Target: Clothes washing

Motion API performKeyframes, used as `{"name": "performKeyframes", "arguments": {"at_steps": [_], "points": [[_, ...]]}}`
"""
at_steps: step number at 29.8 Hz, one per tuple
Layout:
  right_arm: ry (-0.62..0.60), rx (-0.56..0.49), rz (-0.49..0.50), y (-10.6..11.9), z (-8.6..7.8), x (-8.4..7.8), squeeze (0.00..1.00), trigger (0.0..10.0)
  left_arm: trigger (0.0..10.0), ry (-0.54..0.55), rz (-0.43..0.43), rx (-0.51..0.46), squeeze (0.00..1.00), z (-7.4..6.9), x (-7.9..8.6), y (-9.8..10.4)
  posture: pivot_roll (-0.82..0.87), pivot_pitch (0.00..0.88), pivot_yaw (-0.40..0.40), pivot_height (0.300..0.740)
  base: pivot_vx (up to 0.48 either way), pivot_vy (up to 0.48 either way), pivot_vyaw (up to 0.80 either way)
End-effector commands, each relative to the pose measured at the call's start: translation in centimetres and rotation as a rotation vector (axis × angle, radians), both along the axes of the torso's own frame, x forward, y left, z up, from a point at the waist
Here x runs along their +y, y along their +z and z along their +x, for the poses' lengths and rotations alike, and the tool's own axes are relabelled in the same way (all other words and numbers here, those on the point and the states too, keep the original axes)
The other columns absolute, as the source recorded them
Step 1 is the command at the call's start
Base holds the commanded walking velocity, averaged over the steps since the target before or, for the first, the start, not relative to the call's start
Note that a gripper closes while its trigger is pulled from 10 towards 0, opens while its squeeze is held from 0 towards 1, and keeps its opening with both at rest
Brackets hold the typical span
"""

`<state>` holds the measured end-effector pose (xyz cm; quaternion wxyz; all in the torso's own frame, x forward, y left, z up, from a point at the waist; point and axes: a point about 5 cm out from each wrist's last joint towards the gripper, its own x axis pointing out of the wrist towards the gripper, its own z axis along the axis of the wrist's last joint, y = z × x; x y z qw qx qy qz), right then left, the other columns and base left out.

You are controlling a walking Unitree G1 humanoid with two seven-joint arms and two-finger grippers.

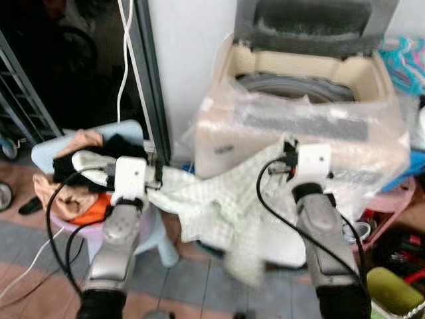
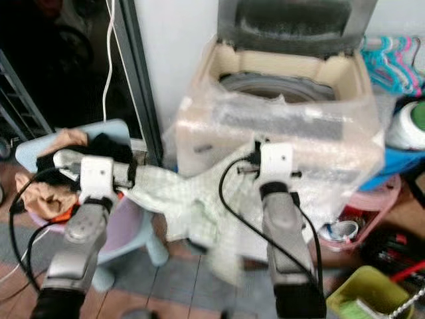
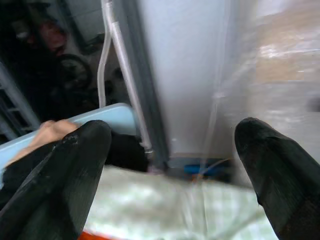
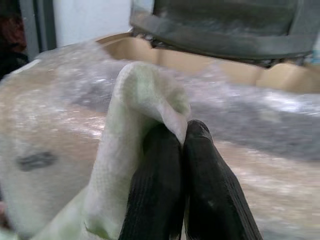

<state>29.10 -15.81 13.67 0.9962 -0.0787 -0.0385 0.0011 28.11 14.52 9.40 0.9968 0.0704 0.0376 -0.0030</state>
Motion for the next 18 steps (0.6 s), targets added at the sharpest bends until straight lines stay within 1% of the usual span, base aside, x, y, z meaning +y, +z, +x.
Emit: {"name": "performKeyframes", "arguments": {"at_steps": [1, 4, 8, 9, 10, 11, 12, 15, 18], "points": [[0.003, -0.042, -0.003, 1.0, 0.5, 0.2, 0.00, 10.0, 10.0, 0.003, 0.003, -0.012, 0.00, 0.0, 0.4, 0.2, -0.06, 0.000, 0.034, 0.740, 0.000, 0.000, 0.00], [0.016, -0.070, -0.037, 1.6, 0.9, 0.0, 0.00, 10.0, 10.0, -0.001, -0.005, -0.022, 0.00, 0.1, 0.4, 0.4, -0.06, 0.000, 0.034, 0.740, 0.000, 0.000, 0.00], [0.065, -0.106, -0.074, 2.8, 1.8, -0.1, 0.00, 10.0, 10.0, 0.000, -0.011, -0.026, 0.00, 0.1, 0.5, 0.5, -0.06, 0.000, 0.034, 0.740, 0.000, 0.000, 0.00], [0.095, -0.127, -0.097, 3.4, 2.2, 0.0, 0.00, 10.0, 10.0, 0.004, -0.010, -0.023, 0.00, 0.1, 0.6, 0.5, -0.06, 0.000, 0.034, 0.740, 0.000, 0.000, 0.00], [0.139, -0.150, -0.117, 4.1, 2.5, 0.4, 0.00, 10.0, 10.0, 0.015, -0.025, -0.019, 0.00, 0.1, 0.9, 0.4, -0.06, 0.000, 0.034, 0.740, 0.266, 0.000, 0.00], [0.139, -0.150, -0.117, 4.1, 2.5, 0.4, 0.00, 10.0, 10.0, 0.015, -0.025, -0.019, 0.00, 0.1, 0.9, 0.4, -0.06, 0.000, 0.034, 0.740, 0.266, 0.000, 0.00], [0.168, -0.170, -0.131, 4.7, 2.7, 0.7, 0.00, 10.0, 10.0, 0.025, -0.041, -0.013, 0.00, 0.1, 1.0, 0.3, -0.06, 0.000, 0.034, 0.740, 0.274, 0.000, 0.00], [0.201, -0.201, -0.153, 5.5, 3.1, 1.0, 0.00, 10.0, 10.0, 0.027, -0.038, -0.013, 0.00, 0.1, 1.0, 0.4, -0.06, 0.000, 0.036, 0.740, 0.271, 0.000, 0.00], [0.250, -0.264, -0.170, 7.6, 4.0, 1.5, 0.00, 10.0, 10.0, 0.024, -0.039, -0.015, 0.00, 0.1, 1.0, 0.4, -0.06, 0.000, 0.037, 0.740, 0.270, 0.000, 0.00]]}}
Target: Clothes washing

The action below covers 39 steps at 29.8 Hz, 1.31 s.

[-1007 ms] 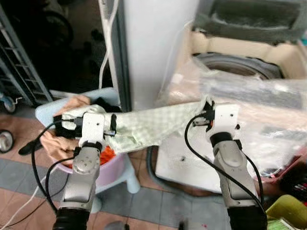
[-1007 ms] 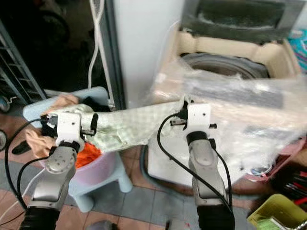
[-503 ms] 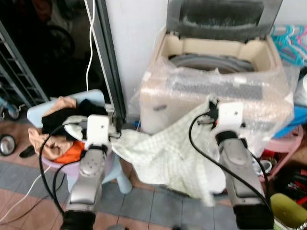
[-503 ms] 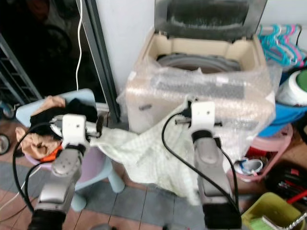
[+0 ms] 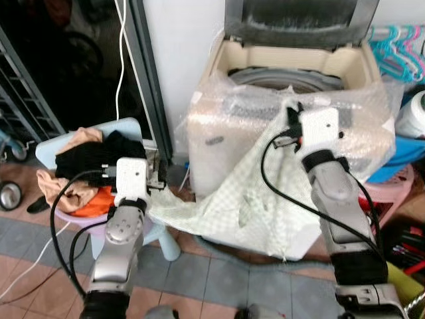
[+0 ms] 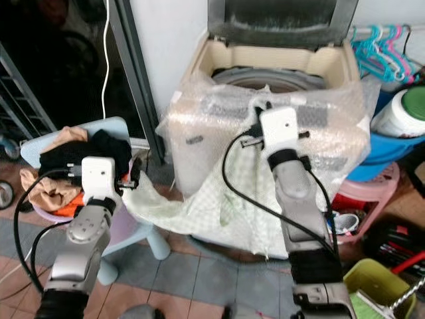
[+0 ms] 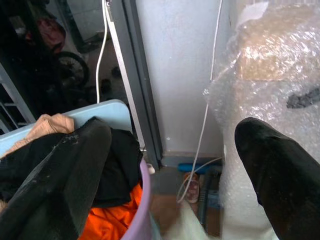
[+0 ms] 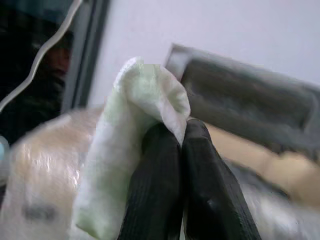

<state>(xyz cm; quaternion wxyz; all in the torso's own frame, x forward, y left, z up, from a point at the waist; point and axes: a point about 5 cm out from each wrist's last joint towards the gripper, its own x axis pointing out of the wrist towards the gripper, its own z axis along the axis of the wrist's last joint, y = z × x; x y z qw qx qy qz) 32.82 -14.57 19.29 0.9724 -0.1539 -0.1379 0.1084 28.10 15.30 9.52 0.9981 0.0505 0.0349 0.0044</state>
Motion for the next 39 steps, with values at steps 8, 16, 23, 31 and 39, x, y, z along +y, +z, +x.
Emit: {"name": "performKeyframes", "arguments": {"at_steps": [8, 16, 23, 31, 39], "points": [[0.092, -0.180, -0.035, 6.0, 2.0, 0.6, 0.00, 10.0, 10.0, 0.006, -0.005, -0.008, 0.00, 0.2, 0.1, 0.3, -0.06, 0.000, 0.036, 0.740, 0.333, 0.000, 0.00], [0.153, -0.240, -0.066, 9.4, 3.8, 0.5, 0.00, 10.0, 10.0, 0.021, 0.003, -0.007, 0.00, 0.1, 0.2, 0.2, -0.05, 0.000, 0.027, 0.740, 0.359, 0.000, 0.00], [0.311, -0.272, -0.237, 12.0, 5.0, 2.3, 0.00, 10.0, 10.0, 0.025, -0.013, 0.003, 0.00, 0.2, 0.0, 0.1, -0.06, 0.000, 0.017, 0.740, 0.243, 0.000, 0.00], [-0.019, -0.229, 0.066, 18.7, 7.8, -3.2, 0.00, 10.0, 10.0, 0.034, -0.012, 0.015, 0.00, 0.2, -0.2, -0.1, -0.05, 0.000, 0.007, 0.740, 0.000, 0.000, 0.00], [-0.248, -0.240, 0.049, 17.3, 7.6, -7.9, 0.00, 10.0, 10.0, 0.056, -0.010, 0.025, 0.00, -0.1, 0.0, -0.3, -0.05, 0.000, 0.003, 0.740, 0.000, 0.000, 0.00]]}}
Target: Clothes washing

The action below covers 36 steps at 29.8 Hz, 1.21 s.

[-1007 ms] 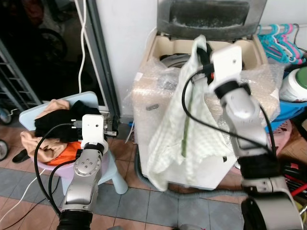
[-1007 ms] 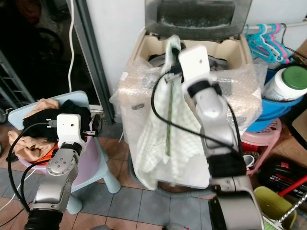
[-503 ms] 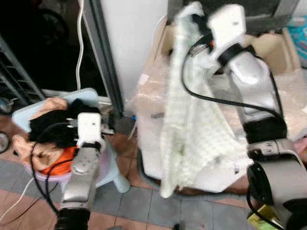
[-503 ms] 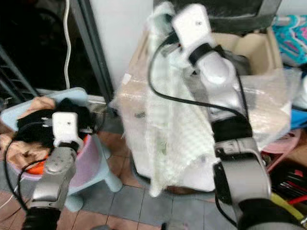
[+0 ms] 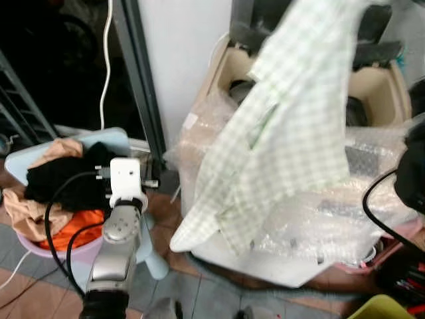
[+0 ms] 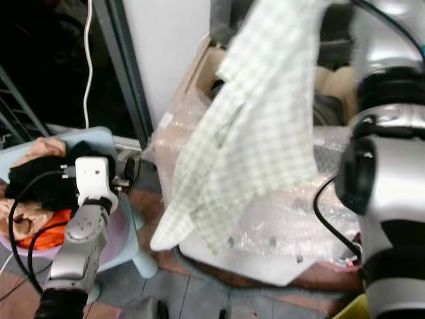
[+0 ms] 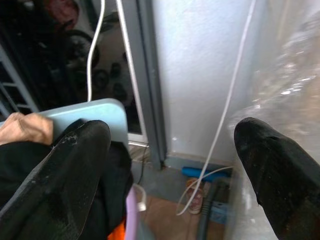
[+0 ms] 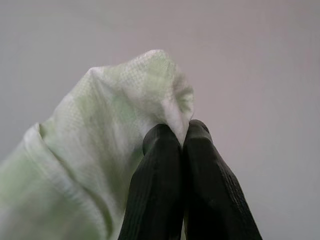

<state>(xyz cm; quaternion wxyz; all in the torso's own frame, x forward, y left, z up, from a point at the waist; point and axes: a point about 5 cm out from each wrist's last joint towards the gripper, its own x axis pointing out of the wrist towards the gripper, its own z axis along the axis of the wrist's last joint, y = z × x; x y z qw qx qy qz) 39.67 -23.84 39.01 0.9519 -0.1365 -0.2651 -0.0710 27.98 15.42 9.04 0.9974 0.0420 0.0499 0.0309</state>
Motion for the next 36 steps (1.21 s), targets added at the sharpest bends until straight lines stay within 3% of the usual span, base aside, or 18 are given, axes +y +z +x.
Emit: {"name": "performKeyframes", "arguments": {"at_steps": [1, 2, 5, 6, 7, 8, 10, 15, 18, 19, 22, 25, 29, 36], "points": [[0.050, 0.072, -0.054, -2.5, 0.8, 1.3, 0.00, 10.0, 10.0, 0.001, 0.005, -0.002, 0.00, 0.0, -0.1, 0.2, -0.05, 0.000, 0.003, 0.740, 0.000, 0.000, 0.00], [0.095, 0.183, -0.099, -5.8, 1.3, 2.2, 0.00, 10.0, 10.0, 0.000, 0.007, -0.002, 0.00, 0.1, -0.2, 0.2, -0.05, 0.000, 0.006, 0.740, 0.000, 0.000, 0.00], [0.143, 0.334, -0.115, -10.4, 1.6, 3.1, 0.00, 10.0, 10.0, -0.005, 0.007, -0.002, 0.00, 0.1, -0.2, 0.3, -0.05, 0.000, 0.012, 0.740, 0.000, 0.000, 0.00], [0.164, 0.460, -0.098, -14.1, 1.5, 3.5, 0.00, 10.0, 10.0, -0.009, 0.006, 0.001, 0.00, 0.1, -0.3, 0.3, -0.05, 0.000, 0.014, 0.740, 0.000, 0.000, 0.00], [0.164, 0.460, -0.098, -14.1, 1.5, 3.5, 0.00, 10.0, 10.0, -0.009, 0.006, 0.001, 0.00, 0.1, -0.3, 0.3, -0.05, 0.000, 0.014, 0.740, 0.000, 0.000, 0.00], [0.173, 0.542, -0.085, -16.5, 1.2, 3.7, 0.00, 10.0, 10.0, -0.012, 0.007, 0.004, 0.00, 0.1, -0.3, 0.2, -0.06, 0.000, 0.018, 0.740, 0.000, 0.000, 0.00], [0.175, 0.599, -0.041, -18.3, 0.7, 3.5, 0.00, 10.0, 10.0, -0.014, 0.006, 0.007, 0.00, 0.1, -0.3, 0.3, -0.06, 0.000, 0.018, 0.740, 0.000, 0.000, 0.00], [0.177, 0.696, -0.015, -20.8, -0.3, 3.4, 0.00, 10.0, 10.0, -0.021, 0.009, 0.012, 0.00, 0.1, -0.3, 0.2, -0.06, 0.000, 0.019, 0.740, 0.000, 0.000, 0.00], [0.205, 0.704, -0.009, -21.2, -0.6, 3.6, 0.00, 10.0, 10.0, -0.021, 0.009, 0.013, 0.00, 0.1, -0.3, 0.2, -0.06, 0.000, 0.018, 0.740, 0.000, 0.000, 0.00], [0.254, 0.636, 0.020, -20.7, -1.1, 4.0, 1.00, 10.0, 10.0, -0.020, 0.008, 0.016, 0.00, 0.1, -0.3, 0.2, -0.06, 0.000, 0.017, 0.740, 0.000, 0.000, 0.00], [0.269, 0.536, 0.000, -19.6, -1.4, 4.2, 1.00, 10.0, 10.0, -0.019, 0.009, 0.016, 0.00, 0.0, -0.3, 0.2, -0.06, 0.000, 0.016, 0.740, 0.000, 0.000, 0.00], [0.319, 0.339, -0.071, -16.8, -2.7, 4.9, 1.00, 10.0, 10.0, -0.013, 0.013, 0.021, 0.00, -0.1, -0.2, 0.2, -0.06, 0.000, 0.018, 0.740, 0.000, 0.000, 0.00], [0.354, 0.327, -0.043, -16.2, -3.5, 4.4, 1.00, 10.0, 10.0, -0.014, 0.013, 0.028, 0.00, -0.2, -0.1, 0.1, -0.06, 0.000, 0.018, 0.740, 0.000, 0.000, 0.00], [0.352, 0.395, -0.024, -17.2, -3.8, 3.2, 1.00, 10.0, 10.0, -0.021, 0.011, 0.037, 0.00, -0.3, -0.1, 0.0, -0.06, 0.000, 0.017, 0.740, 0.000, 0.000, 0.00]]}}
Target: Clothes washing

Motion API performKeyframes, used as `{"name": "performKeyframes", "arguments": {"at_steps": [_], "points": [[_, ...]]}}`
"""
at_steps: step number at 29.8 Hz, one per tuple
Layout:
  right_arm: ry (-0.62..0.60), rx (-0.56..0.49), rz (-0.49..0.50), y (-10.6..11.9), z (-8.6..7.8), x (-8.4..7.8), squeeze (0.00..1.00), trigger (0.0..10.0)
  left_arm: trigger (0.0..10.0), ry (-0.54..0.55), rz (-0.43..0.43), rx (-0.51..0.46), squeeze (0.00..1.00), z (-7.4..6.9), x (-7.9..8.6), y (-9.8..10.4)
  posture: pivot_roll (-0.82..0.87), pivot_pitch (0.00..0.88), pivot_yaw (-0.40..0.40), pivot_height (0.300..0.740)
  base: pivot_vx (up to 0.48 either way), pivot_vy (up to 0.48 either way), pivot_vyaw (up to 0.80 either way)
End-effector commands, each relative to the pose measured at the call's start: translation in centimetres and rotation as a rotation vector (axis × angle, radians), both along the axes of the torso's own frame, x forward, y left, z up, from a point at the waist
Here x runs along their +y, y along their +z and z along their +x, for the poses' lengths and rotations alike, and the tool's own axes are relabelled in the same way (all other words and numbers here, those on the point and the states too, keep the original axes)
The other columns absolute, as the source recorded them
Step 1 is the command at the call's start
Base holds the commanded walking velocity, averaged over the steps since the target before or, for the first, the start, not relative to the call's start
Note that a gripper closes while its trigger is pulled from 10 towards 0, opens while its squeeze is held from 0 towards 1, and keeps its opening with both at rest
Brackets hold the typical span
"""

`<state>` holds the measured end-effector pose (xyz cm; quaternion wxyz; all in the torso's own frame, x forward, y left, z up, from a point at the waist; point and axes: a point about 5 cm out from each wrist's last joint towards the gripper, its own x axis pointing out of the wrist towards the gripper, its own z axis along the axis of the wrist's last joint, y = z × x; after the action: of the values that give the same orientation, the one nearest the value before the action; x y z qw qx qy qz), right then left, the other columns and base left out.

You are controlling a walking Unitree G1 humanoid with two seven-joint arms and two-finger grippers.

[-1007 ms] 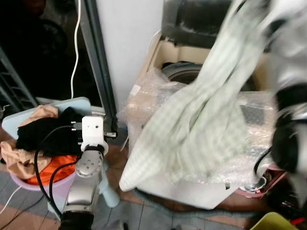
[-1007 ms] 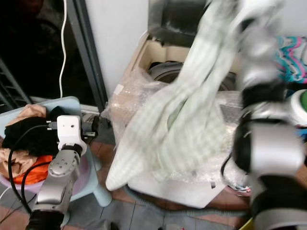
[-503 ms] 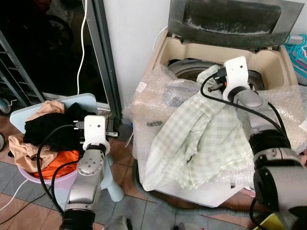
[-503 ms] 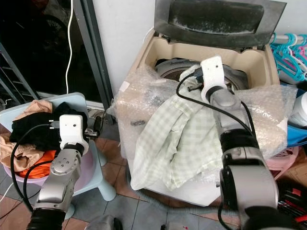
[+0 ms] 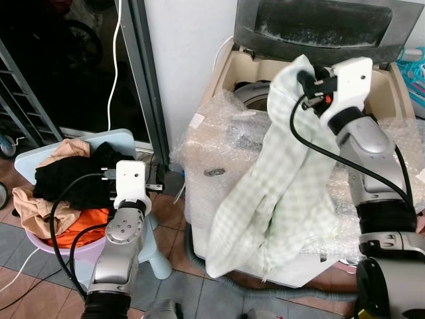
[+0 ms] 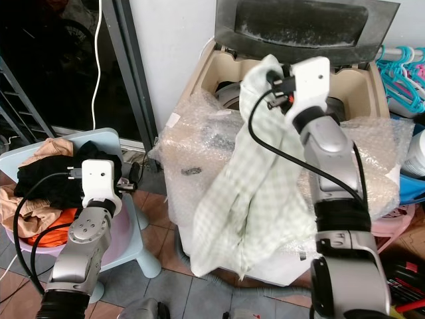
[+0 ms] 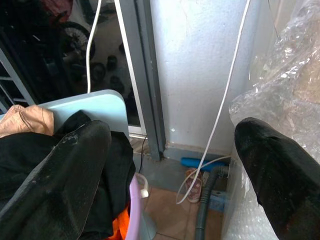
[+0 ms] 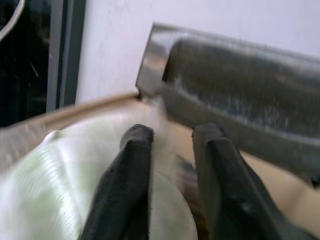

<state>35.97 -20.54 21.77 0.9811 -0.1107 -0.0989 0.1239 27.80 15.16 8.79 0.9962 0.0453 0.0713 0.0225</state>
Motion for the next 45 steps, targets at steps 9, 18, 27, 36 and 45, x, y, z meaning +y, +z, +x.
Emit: {"name": "performKeyframes", "arguments": {"at_steps": [9, 18, 27, 36, 45], "points": [[0.024, 0.091, -0.010, -1.8, -0.4, 0.9, 1.00, 0.0, 10.0, -0.003, 0.002, -0.001, 0.00, -0.2, 0.1, 0.3, -0.05, 0.000, 0.013, 0.740, 0.000, 0.000, 0.00], [-0.024, 0.155, 0.009, -3.4, -0.9, 0.4, 0.00, 0.0, 10.0, 0.007, -0.007, 0.003, 0.00, -0.3, 0.2, 0.2, -0.05, 0.000, 0.005, 0.740, 0.000, 0.000, 0.00], [0.022, 0.071, 0.044, -1.4, -0.8, -0.1, 0.00, 1.6, 10.0, 0.001, -0.015, 0.007, 0.00, -0.2, 0.0, 0.2, -0.06, 0.000, 0.010, 0.740, 0.000, 0.000, 0.00], [0.220, 0.025, 0.017, 1.0, -1.7, 0.0, 1.00, 10.0, 10.0, 0.004, -0.020, 0.006, 0.00, -0.1, 0.1, 0.2, -0.06, 0.000, 0.009, 0.740, 0.000, 0.000, 0.00], [0.585, 0.234, -0.300, -2.6, -5.5, 1.4, 1.00, 10.0, 10.0, 0.001, -0.011, 0.000, 0.00, 0.0, 0.3, 0.3, -0.07, 0.000, 0.021, 0.740, 0.000, 0.000, 0.00]]}}
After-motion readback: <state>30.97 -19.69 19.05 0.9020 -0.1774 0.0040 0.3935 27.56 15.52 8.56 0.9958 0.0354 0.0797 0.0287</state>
